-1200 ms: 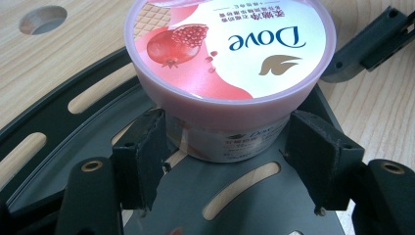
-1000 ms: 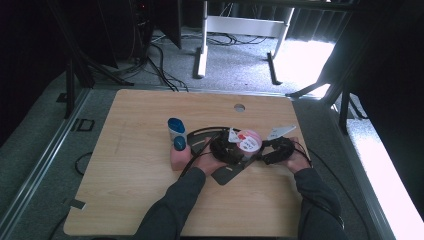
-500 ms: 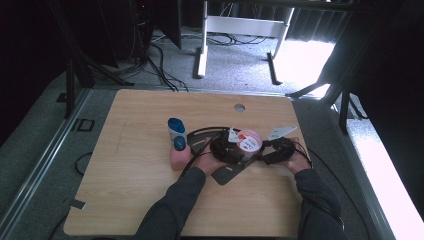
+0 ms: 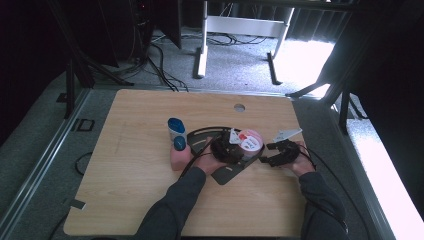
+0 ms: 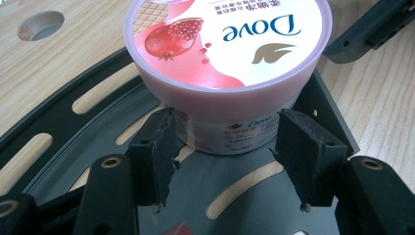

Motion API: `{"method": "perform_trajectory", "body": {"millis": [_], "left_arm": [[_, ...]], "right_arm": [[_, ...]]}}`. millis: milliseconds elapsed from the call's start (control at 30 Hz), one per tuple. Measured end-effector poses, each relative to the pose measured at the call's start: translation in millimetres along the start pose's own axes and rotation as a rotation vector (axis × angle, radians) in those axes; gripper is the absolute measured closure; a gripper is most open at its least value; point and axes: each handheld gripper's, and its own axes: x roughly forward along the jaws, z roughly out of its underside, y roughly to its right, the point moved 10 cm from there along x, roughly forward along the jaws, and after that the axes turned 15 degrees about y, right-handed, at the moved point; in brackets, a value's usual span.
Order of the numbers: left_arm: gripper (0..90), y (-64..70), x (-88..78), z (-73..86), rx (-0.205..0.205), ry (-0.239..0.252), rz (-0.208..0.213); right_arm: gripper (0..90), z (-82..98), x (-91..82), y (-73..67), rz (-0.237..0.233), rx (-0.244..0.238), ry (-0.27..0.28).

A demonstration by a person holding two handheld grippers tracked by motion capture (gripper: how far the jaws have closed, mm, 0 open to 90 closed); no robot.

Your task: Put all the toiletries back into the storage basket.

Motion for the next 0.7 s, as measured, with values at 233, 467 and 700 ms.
{"method": "perform_trajectory", "body": {"millis": [233, 467, 700], "left_arm": [[42.2, 0.4, -2.0, 0.2, -0.032, 0.009, 0.015], [42.8, 1.4, -13.0, -2.7, -0.101, 0.039, 0.021], [44.0, 4.7, -25.5, -4.8, -0.105, 0.049, 0.042]], "right_arm": [[28.4, 4.6, 0.3, -2.0, -0.001, 0.024, 0.013], [30.3, 18.9, -4.7, -8.7, 0.014, 0.057, 0.011], [32.8, 26.6, -8.3, -20.9, 0.037, 0.059, 0.032]]}}
